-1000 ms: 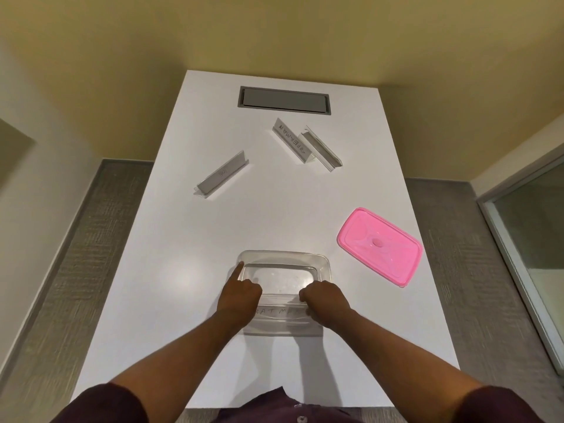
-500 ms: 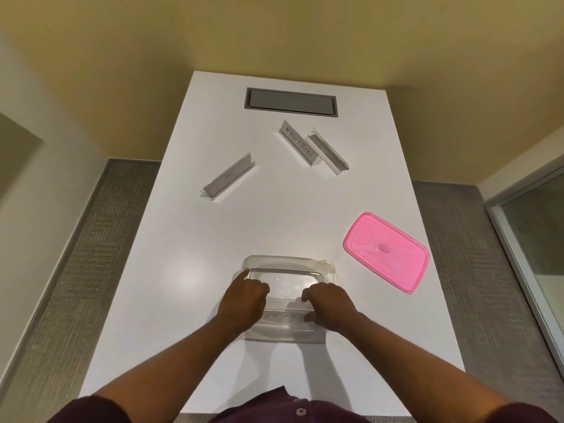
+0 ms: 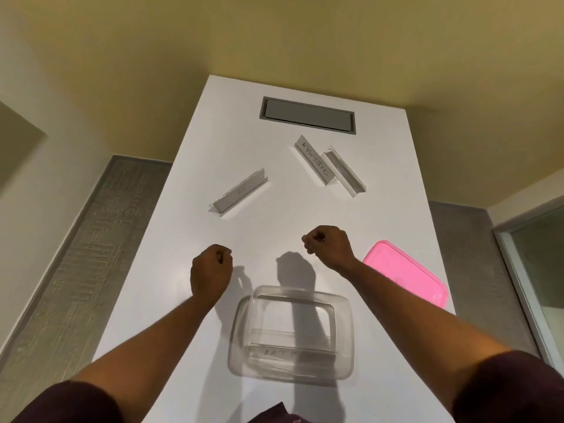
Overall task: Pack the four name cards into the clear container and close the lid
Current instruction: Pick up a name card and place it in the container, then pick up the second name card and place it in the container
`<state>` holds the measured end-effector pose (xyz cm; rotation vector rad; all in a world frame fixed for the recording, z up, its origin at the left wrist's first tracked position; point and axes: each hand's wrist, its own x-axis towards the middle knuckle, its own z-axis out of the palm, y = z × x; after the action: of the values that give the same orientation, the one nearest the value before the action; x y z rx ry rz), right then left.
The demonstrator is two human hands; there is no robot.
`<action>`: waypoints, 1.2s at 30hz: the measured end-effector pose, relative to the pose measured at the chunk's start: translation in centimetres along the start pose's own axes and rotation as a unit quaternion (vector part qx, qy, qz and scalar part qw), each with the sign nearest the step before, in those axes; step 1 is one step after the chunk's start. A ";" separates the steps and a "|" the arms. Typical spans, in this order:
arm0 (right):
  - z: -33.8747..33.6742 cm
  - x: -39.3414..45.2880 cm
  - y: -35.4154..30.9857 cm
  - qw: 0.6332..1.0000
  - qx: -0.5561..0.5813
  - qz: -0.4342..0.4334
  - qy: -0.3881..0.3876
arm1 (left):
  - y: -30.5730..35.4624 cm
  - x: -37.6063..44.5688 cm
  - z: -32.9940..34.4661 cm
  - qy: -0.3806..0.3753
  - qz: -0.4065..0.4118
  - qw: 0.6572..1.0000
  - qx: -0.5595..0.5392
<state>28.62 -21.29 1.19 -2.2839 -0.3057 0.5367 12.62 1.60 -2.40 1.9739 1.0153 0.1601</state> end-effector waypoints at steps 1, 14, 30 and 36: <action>0.2 1.6 -0.6 1.000 0.010 0.008 -0.010 | -0.1 1.3 0.0 0.004 -0.024 0.999 -0.022; 4.9 17.6 -7.6 0.996 -0.004 0.025 -0.090 | 2.1 12.9 1.1 -0.018 -0.180 0.960 -0.212; 7.5 22.4 -7.1 0.982 0.075 0.052 -0.168 | 2.9 15.3 3.8 0.040 -0.191 0.966 -0.172; 7.2 20.3 -6.3 0.983 0.037 0.051 -0.172 | 2.6 15.7 4.7 0.012 -0.127 0.991 -0.032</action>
<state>42.83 -4.89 -4.53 -2.1372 -0.3302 0.9837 26.69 8.94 -7.37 1.7711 1.2500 0.0746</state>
